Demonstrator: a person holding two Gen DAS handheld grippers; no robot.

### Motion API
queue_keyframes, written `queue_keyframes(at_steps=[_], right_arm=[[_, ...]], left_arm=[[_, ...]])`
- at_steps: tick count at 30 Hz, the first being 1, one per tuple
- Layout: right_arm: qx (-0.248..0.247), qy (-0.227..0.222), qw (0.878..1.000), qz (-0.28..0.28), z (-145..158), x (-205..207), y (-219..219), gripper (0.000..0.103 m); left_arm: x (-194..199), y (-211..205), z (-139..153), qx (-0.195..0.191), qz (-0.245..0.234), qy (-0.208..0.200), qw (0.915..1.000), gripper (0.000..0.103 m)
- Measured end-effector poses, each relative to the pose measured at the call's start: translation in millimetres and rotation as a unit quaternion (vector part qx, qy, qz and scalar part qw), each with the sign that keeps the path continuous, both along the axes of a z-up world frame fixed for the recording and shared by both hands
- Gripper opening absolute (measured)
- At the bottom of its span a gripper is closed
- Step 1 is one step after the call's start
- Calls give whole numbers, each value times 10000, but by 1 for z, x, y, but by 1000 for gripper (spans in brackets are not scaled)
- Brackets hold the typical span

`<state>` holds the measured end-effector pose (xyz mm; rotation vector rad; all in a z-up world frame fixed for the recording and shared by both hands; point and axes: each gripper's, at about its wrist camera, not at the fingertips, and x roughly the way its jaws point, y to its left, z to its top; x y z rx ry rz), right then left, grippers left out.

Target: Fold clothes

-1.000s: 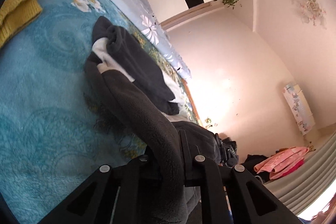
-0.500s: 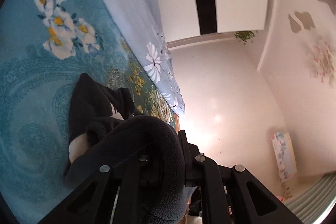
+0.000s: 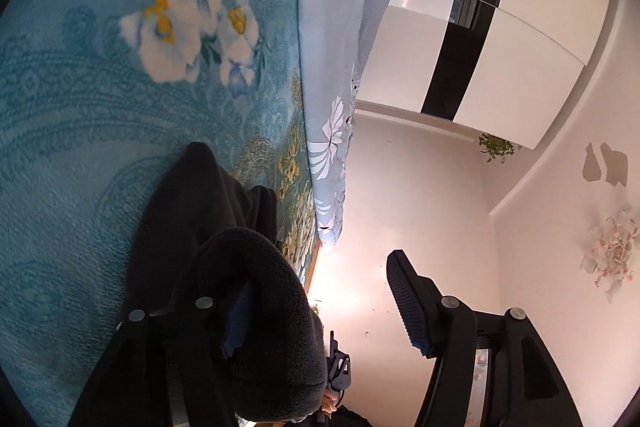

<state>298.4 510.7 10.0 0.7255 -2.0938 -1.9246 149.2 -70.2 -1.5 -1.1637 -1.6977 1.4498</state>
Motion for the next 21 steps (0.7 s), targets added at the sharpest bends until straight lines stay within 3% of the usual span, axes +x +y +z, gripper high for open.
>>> queue_keyframes(at_steps=[4,6,8,11,16,21], right_arm=[[371,30,9992,145,14,8,3,40],[230,108,9996,144,14,8,5,41],[142,108,9997,161,10,7,2,44],[480,-253,9979,346,11,6,-5,48],[635,-178,9962,570,14,21,-3,49],[1094,260,9910,731,39,49,-1,56]], left_arm=[[-4,-2,11,203,157,121,9996,80],[-5,-3,10,213,237,-28,9995,81],[-9,1,3,109,241,-258,9993,82],[-8,2,-7,-144,131,-444,9988,82],[5,-12,9,-701,-146,26,9974,89],[35,-36,35,-558,49,694,9960,99]])
